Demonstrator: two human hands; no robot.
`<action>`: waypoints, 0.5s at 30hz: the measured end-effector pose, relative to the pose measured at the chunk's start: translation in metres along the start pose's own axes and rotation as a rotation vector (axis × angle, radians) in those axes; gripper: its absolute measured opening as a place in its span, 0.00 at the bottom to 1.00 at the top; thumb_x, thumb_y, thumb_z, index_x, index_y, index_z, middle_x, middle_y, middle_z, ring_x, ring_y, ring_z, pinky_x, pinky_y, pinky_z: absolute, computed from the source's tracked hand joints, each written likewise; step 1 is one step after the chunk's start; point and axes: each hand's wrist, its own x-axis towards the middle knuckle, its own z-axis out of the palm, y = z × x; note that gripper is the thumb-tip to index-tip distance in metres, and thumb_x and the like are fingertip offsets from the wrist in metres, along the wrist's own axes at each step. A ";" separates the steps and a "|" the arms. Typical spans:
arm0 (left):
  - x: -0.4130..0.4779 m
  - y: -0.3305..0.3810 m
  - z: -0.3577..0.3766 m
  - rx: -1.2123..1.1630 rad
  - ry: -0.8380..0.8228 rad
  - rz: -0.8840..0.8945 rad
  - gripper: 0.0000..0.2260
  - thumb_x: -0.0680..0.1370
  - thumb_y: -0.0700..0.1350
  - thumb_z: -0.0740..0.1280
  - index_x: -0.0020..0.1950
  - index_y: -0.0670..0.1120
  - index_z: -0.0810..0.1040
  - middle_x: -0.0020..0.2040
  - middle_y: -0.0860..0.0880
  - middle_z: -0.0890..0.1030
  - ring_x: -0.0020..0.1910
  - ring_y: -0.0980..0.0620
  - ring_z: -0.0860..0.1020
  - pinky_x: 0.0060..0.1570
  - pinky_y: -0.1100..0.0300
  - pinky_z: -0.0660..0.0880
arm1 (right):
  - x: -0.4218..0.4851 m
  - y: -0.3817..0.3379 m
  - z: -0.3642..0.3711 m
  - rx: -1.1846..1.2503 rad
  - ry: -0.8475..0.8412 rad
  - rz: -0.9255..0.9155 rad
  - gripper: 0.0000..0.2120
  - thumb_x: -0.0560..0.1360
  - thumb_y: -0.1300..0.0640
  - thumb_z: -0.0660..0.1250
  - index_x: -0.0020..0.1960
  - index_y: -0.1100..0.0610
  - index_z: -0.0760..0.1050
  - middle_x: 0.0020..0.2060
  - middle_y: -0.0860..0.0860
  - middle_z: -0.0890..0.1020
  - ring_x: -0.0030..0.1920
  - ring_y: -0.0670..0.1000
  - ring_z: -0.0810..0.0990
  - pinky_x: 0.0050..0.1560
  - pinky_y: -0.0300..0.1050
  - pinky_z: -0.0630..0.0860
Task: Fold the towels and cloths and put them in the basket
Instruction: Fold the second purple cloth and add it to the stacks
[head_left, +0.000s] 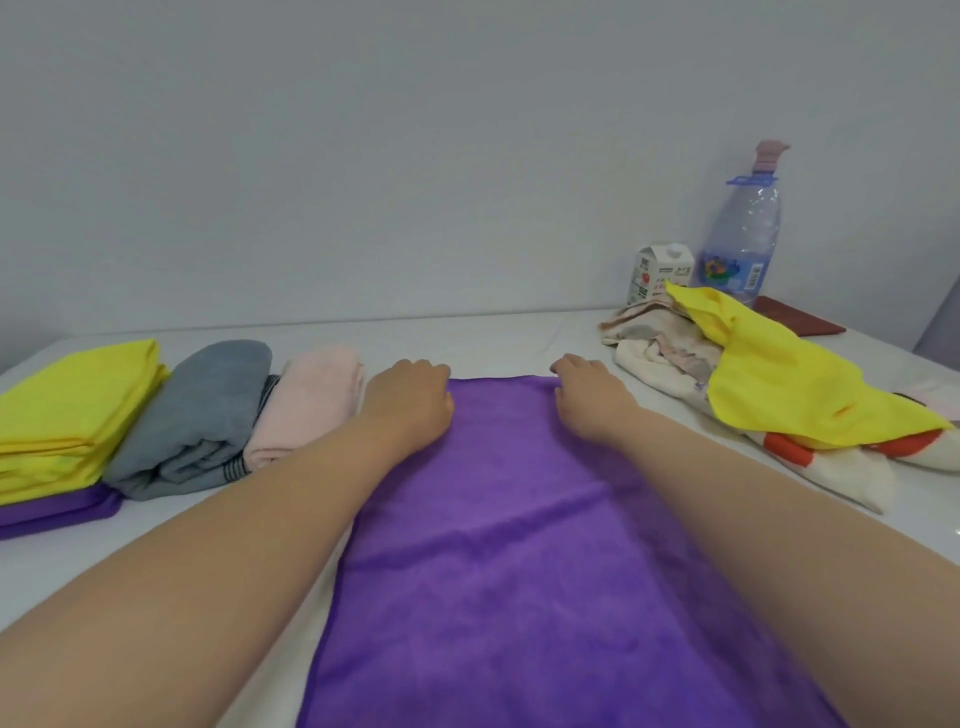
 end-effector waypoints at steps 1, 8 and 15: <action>0.007 -0.002 0.002 0.017 0.013 -0.003 0.14 0.79 0.44 0.55 0.62 0.45 0.73 0.59 0.44 0.76 0.59 0.44 0.73 0.48 0.53 0.69 | 0.006 0.001 0.001 0.003 -0.031 -0.001 0.18 0.78 0.62 0.53 0.67 0.61 0.66 0.67 0.57 0.68 0.65 0.59 0.67 0.64 0.53 0.67; 0.034 -0.027 0.020 0.033 -0.121 -0.090 0.14 0.75 0.37 0.56 0.58 0.44 0.71 0.58 0.44 0.76 0.58 0.43 0.73 0.47 0.55 0.69 | 0.032 0.014 0.011 -0.092 -0.156 0.080 0.22 0.76 0.63 0.52 0.70 0.57 0.63 0.66 0.56 0.69 0.66 0.59 0.65 0.65 0.53 0.67; 0.036 -0.033 0.027 0.034 -0.053 -0.133 0.16 0.74 0.36 0.59 0.59 0.45 0.77 0.57 0.45 0.76 0.55 0.43 0.76 0.49 0.55 0.73 | 0.035 0.007 0.012 -0.220 -0.069 0.128 0.16 0.76 0.61 0.56 0.63 0.60 0.68 0.59 0.58 0.70 0.60 0.58 0.71 0.52 0.48 0.69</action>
